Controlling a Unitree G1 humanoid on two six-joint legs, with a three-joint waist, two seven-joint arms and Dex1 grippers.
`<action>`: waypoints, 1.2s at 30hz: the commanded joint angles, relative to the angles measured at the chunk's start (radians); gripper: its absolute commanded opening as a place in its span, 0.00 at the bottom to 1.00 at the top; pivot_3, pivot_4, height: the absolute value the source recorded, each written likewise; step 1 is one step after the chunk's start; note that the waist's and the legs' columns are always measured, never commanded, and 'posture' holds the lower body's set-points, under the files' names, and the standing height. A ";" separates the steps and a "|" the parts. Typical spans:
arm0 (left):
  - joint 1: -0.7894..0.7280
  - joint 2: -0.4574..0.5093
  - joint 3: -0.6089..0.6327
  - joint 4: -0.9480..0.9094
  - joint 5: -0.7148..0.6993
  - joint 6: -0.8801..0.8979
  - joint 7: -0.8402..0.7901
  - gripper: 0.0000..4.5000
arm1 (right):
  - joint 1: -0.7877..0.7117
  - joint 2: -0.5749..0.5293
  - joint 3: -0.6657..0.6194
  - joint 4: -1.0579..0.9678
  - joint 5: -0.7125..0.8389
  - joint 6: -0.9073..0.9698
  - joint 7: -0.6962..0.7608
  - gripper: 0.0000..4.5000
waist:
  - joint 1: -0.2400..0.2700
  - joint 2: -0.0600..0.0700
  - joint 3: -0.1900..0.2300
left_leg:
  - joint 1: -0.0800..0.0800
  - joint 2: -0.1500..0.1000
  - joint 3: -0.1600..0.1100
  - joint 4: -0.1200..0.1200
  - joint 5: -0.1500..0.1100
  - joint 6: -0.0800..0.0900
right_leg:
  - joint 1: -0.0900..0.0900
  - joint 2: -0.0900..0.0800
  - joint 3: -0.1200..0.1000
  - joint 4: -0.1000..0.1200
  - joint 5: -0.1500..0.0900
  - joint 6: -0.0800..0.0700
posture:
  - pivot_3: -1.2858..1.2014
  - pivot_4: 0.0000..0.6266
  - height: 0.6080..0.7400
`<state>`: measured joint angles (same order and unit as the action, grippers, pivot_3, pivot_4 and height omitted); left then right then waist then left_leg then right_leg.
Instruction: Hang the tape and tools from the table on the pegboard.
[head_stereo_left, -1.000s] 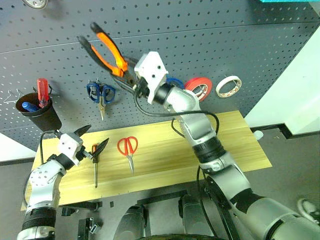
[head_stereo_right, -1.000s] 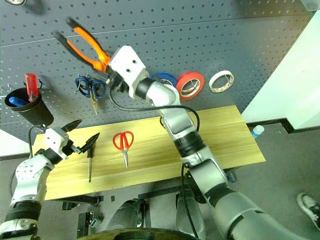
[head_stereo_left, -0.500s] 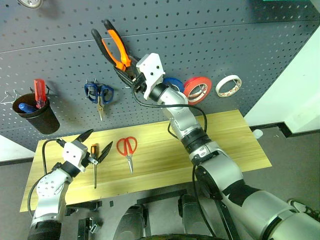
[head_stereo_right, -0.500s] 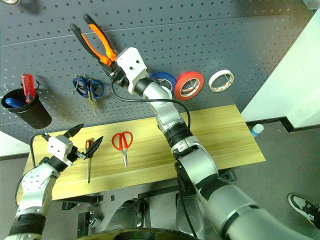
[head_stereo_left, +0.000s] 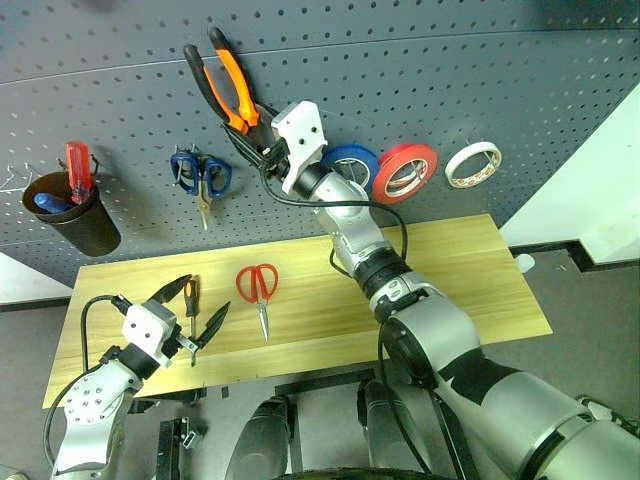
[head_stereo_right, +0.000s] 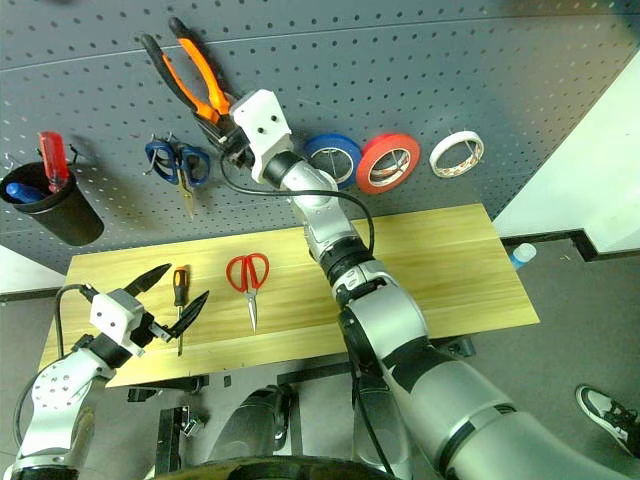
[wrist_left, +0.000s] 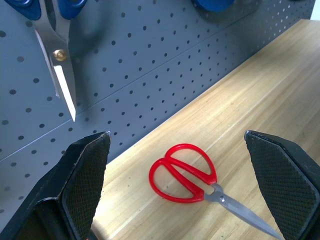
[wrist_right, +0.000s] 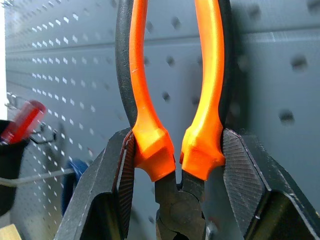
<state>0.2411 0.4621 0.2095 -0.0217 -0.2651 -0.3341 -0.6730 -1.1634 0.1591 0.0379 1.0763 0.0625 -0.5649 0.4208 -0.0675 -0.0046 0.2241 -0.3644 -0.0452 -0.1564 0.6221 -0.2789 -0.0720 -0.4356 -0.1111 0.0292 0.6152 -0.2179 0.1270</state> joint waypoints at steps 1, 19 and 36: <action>0.011 0.003 0.005 -0.041 -0.006 0.002 0.006 1.00 | -0.052 0.006 -0.013 0.014 -0.016 -0.076 -0.031 0.47 | -0.001 0.000 0.000 | -0.001 0.000 0.000 0.000 0.000 0.000 | -0.001 0.000 0.000 0.000 0.000 0.000 | 0.54 0.38 1.00; -0.016 -0.003 -0.003 -0.056 -0.003 0.031 0.017 1.00 | -0.017 -0.044 -0.023 0.014 -0.041 -0.111 -0.010 0.96 | 0.002 0.000 0.001 | -0.008 0.005 0.000 0.008 0.001 -0.002 | -0.006 0.007 0.000 0.004 0.004 -0.006 | 0.54 0.34 1.00; 0.119 -0.121 -0.079 -0.364 0.098 0.456 0.312 1.00 | 0.628 -0.512 0.192 -1.116 0.218 0.308 0.503 0.96 | 0.029 -0.002 0.000 | -0.008 0.007 0.000 0.010 0.002 -0.003 | -0.002 0.008 0.000 -0.001 0.004 -0.006 | 0.54 0.30 1.00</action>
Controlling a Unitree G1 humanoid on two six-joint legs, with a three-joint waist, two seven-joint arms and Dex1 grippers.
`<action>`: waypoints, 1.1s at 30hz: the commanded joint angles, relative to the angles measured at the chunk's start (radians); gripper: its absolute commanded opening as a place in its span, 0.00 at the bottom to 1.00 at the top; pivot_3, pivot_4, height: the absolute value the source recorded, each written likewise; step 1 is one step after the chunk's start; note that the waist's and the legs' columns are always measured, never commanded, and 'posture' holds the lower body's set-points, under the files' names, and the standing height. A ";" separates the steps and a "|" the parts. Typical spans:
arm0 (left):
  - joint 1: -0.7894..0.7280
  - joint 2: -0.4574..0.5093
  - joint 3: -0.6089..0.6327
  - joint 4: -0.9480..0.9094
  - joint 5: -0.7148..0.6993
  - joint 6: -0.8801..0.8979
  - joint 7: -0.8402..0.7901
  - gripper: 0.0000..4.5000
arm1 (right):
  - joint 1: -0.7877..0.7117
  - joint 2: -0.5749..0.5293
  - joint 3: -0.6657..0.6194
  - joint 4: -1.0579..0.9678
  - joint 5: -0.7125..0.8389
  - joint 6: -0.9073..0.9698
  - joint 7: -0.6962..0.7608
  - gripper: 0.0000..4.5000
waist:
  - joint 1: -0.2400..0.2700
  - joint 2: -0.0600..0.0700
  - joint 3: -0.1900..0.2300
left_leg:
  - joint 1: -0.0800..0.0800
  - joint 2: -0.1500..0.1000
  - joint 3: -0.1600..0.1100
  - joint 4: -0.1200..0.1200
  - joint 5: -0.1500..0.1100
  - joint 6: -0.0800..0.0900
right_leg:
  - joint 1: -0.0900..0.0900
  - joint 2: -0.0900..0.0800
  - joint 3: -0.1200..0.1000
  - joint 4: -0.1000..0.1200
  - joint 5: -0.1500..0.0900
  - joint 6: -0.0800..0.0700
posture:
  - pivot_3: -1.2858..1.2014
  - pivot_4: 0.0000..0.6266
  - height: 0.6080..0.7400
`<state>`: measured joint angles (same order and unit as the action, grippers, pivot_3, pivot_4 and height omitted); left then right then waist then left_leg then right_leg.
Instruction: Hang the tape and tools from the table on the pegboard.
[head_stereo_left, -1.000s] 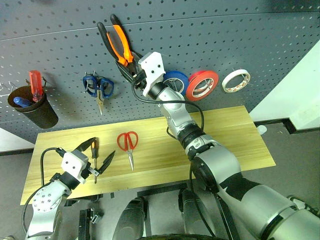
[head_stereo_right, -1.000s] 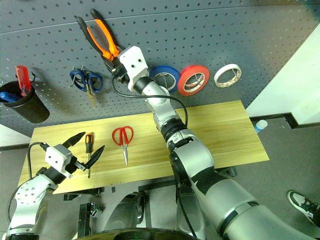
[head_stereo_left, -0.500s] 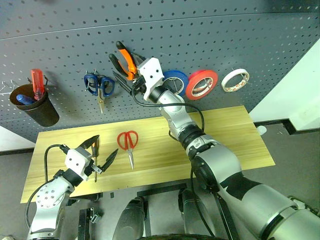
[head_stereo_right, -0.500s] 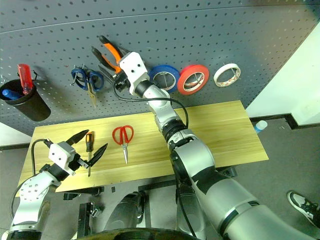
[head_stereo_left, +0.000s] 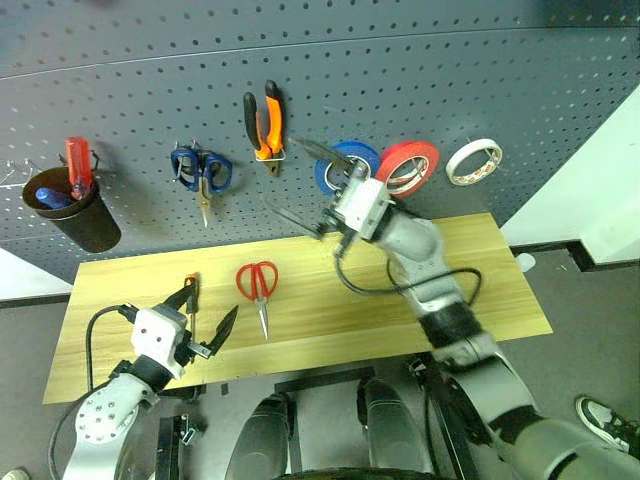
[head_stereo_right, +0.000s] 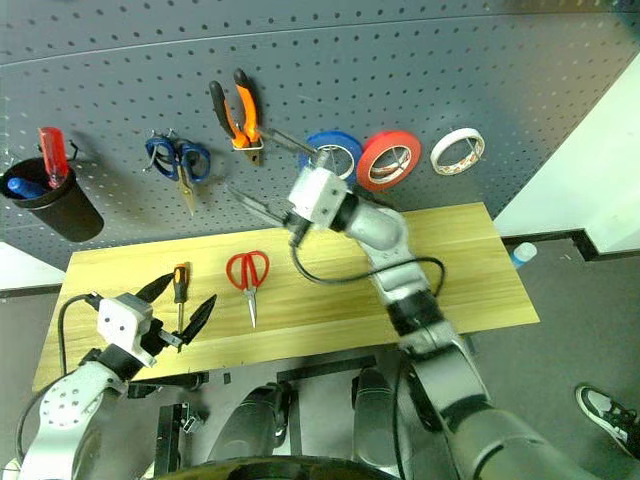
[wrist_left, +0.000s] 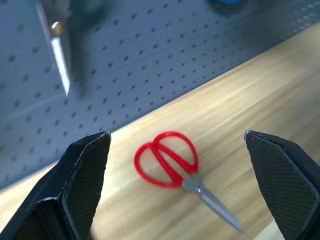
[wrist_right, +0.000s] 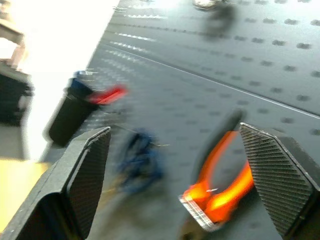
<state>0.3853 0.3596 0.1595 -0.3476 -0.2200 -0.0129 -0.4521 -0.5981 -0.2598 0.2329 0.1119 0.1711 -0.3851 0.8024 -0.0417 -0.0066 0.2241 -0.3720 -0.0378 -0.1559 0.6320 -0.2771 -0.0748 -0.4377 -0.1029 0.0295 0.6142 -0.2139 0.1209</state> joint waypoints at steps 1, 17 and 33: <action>-0.048 -0.033 -0.042 -0.038 0.066 0.198 0.127 1.00 | 0.095 -0.139 -0.008 -0.175 0.137 0.171 0.159 0.96 | 0.012 0.000 0.000 | 0.002 0.000 0.000 0.000 0.000 0.000 | 0.002 0.000 0.000 -0.001 0.000 0.000 | 0.54 0.30 1.00; -0.612 -0.312 -0.135 0.361 0.189 0.973 0.467 1.00 | 0.273 -0.344 -0.042 0.042 0.076 0.171 0.350 0.98 | 0.030 -0.006 -0.004 | 0.012 0.000 0.002 0.001 0.000 0.000 | 0.013 0.000 -0.001 -0.002 0.001 0.002 | 0.52 0.23 1.00; -0.860 -0.439 0.133 0.723 0.097 1.021 0.648 0.78 | 0.258 -0.328 -0.063 -0.012 0.044 0.131 0.302 1.00 | 0.024 -0.008 -0.013 | 0.015 0.000 0.003 0.001 0.001 -0.003 | 0.016 -0.001 -0.001 -0.003 0.000 0.007 | 0.51 0.21 1.00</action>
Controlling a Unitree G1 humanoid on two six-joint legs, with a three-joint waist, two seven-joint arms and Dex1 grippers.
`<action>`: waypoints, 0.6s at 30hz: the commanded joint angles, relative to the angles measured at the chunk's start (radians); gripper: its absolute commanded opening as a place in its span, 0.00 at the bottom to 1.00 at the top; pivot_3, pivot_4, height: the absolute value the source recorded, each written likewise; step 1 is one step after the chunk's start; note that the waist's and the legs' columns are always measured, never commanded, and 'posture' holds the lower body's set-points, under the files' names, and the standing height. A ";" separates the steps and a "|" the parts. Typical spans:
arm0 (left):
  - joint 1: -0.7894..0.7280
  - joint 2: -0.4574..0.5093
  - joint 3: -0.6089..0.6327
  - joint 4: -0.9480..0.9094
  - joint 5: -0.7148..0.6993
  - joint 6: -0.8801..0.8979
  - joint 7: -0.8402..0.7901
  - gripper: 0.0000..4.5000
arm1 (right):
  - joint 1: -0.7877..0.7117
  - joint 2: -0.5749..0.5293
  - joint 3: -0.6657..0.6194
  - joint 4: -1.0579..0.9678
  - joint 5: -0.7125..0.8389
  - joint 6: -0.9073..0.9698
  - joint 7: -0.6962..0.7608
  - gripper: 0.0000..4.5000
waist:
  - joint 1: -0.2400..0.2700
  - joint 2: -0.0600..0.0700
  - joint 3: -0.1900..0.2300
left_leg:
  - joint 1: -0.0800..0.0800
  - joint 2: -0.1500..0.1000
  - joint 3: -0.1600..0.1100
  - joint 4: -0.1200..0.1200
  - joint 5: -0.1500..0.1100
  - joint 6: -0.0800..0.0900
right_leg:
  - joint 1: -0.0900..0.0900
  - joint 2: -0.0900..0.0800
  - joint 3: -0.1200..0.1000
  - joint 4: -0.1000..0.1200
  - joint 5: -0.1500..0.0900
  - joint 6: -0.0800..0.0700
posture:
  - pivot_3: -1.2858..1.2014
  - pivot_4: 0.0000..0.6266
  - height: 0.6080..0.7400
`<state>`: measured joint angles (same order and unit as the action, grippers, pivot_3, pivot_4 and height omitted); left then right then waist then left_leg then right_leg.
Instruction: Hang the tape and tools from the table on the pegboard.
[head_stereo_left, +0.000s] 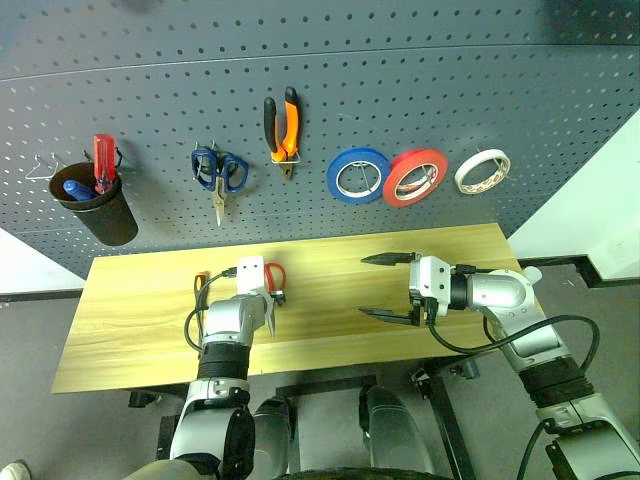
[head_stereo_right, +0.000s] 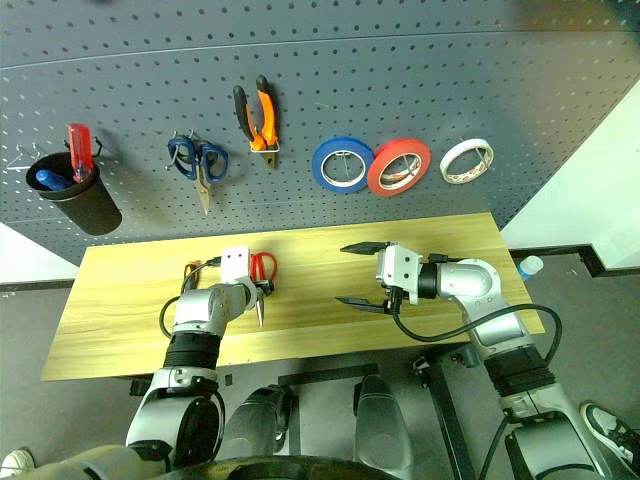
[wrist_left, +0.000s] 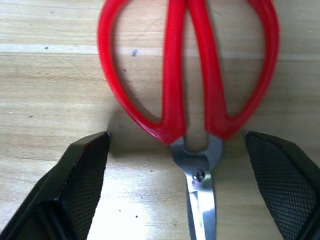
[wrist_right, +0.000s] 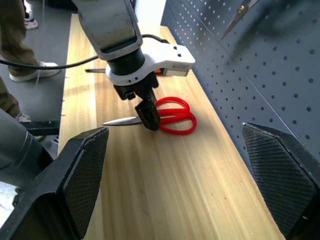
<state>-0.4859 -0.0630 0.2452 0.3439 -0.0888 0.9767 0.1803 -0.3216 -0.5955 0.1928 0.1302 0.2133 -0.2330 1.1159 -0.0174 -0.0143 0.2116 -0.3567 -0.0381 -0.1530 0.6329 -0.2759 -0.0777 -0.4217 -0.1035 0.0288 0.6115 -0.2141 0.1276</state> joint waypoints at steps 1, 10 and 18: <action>0.010 -0.021 0.058 0.028 -0.038 0.032 0.022 0.72 | -0.022 0.011 -0.023 -0.029 0.001 -0.023 -0.013 1.00 | 0.000 0.000 -0.001 | 0.000 0.000 0.000 0.000 0.000 0.000 | 0.000 0.000 0.000 0.000 0.000 0.000 | 0.51 0.21 1.00; 0.003 -0.035 0.094 0.010 -0.065 0.048 0.044 0.23 | -0.040 0.026 -0.021 -0.012 -0.007 -0.042 -0.015 1.00 | 0.004 0.000 -0.004 | 0.001 0.000 0.000 0.001 0.000 -0.001 | 0.001 0.000 0.000 0.000 0.000 0.000 | 0.51 0.20 1.00; 0.271 0.187 -0.230 -0.455 -0.028 -0.134 -0.273 0.23 | -0.034 0.059 -0.040 -0.062 0.042 -0.041 -0.028 1.00 | -0.009 0.000 -0.005 | -0.001 0.000 0.001 -0.001 0.004 -0.008 | -0.002 0.000 0.002 0.001 0.002 -0.003 | 0.50 0.19 1.00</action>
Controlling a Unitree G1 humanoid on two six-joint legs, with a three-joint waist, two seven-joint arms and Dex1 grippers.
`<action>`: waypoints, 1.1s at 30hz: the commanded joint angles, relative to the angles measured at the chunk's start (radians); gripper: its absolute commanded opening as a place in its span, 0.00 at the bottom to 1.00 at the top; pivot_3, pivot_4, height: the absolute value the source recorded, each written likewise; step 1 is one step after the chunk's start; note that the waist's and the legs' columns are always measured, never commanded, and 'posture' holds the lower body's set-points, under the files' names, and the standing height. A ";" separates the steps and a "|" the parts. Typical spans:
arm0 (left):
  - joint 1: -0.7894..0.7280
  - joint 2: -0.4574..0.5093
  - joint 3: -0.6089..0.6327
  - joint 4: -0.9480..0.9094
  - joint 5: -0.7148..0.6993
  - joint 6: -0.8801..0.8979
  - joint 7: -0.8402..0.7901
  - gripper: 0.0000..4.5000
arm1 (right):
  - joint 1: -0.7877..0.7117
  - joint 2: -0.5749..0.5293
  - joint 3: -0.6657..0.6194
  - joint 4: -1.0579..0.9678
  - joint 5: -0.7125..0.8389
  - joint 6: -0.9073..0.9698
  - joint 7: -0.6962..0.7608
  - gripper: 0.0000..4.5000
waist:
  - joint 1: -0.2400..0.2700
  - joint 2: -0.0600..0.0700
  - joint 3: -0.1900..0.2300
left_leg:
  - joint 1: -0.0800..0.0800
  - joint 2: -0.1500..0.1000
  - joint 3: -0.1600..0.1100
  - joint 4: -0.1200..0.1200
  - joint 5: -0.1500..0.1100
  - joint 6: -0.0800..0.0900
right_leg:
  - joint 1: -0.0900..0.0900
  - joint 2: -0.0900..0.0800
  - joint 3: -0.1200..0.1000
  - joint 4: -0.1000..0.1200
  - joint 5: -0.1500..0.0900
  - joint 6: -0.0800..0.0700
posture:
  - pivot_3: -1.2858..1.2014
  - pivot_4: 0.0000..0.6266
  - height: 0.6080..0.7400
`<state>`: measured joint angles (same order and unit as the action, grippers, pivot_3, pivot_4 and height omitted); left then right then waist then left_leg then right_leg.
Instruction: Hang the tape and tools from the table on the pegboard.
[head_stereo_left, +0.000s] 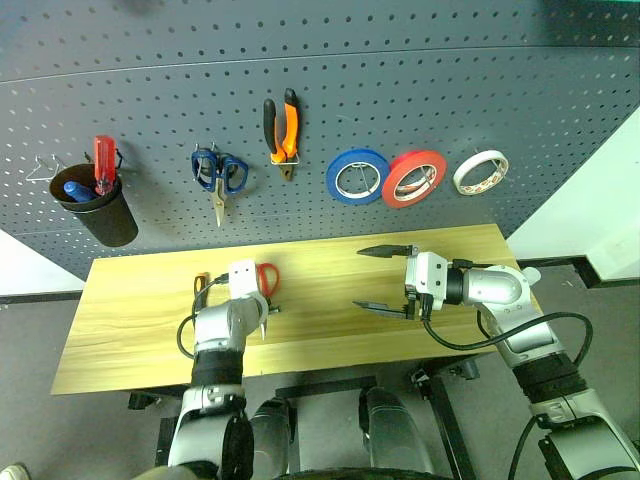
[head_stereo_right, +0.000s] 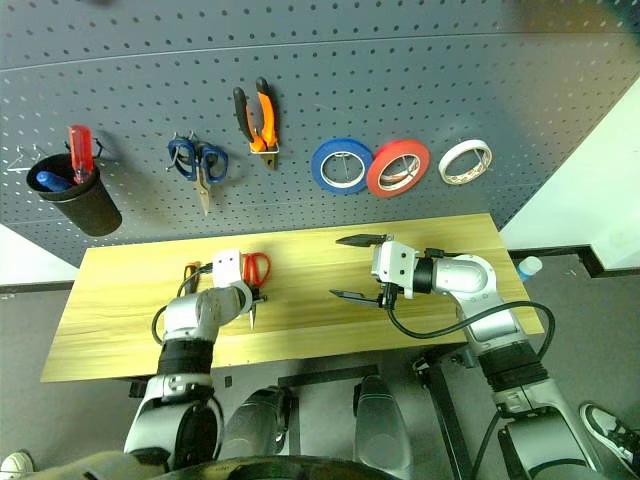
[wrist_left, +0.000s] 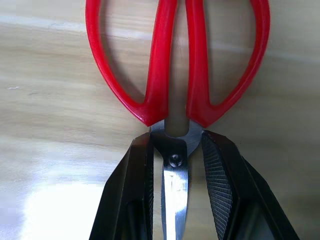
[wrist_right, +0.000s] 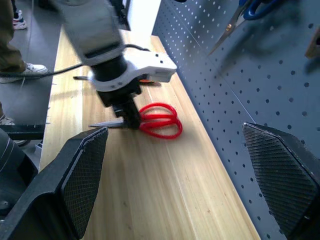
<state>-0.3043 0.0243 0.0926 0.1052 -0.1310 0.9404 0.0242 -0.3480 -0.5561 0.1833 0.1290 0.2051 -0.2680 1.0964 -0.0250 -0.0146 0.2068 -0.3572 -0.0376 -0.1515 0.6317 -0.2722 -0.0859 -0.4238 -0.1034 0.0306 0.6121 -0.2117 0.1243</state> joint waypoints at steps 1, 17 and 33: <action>0.154 0.152 -0.081 -0.280 0.020 -0.157 -0.155 0.23 | -0.004 0.024 -0.033 -0.074 0.065 -0.003 -0.004 1.00 | -0.006 0.000 0.000 | 0.000 0.000 0.000 0.000 0.000 0.000 | 0.000 0.000 0.001 0.000 0.000 0.000 | 0.50 0.19 1.00; 0.322 0.354 0.250 -0.339 -0.248 -0.895 -0.474 0.23 | -0.125 0.094 -0.100 -0.264 0.341 0.238 -0.010 1.00 | 0.015 -0.008 -0.015 | 0.002 0.000 0.009 0.003 -0.002 0.004 | 0.000 0.000 0.010 0.000 0.003 -0.002 | 0.52 0.16 1.00; 0.120 0.385 0.175 -0.056 -0.145 -0.941 -0.509 0.23 | -0.068 0.093 -0.104 -0.304 0.268 0.222 -0.041 1.00 | 0.006 -0.011 -0.026 | 0.003 0.000 0.011 0.003 -0.002 0.004 | 0.000 0.001 0.011 0.000 0.005 0.000 | 0.50 0.13 1.00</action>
<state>-0.1698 0.3973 0.2675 0.0605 -0.2794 0.0166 -0.4783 -0.4124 -0.4573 0.0995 -0.1256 0.4754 -0.0295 1.0642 -0.0187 -0.0258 0.1805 -0.3543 -0.0374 -0.1403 0.6345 -0.2742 -0.0821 -0.4235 -0.1023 0.0415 0.6117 -0.2071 0.1240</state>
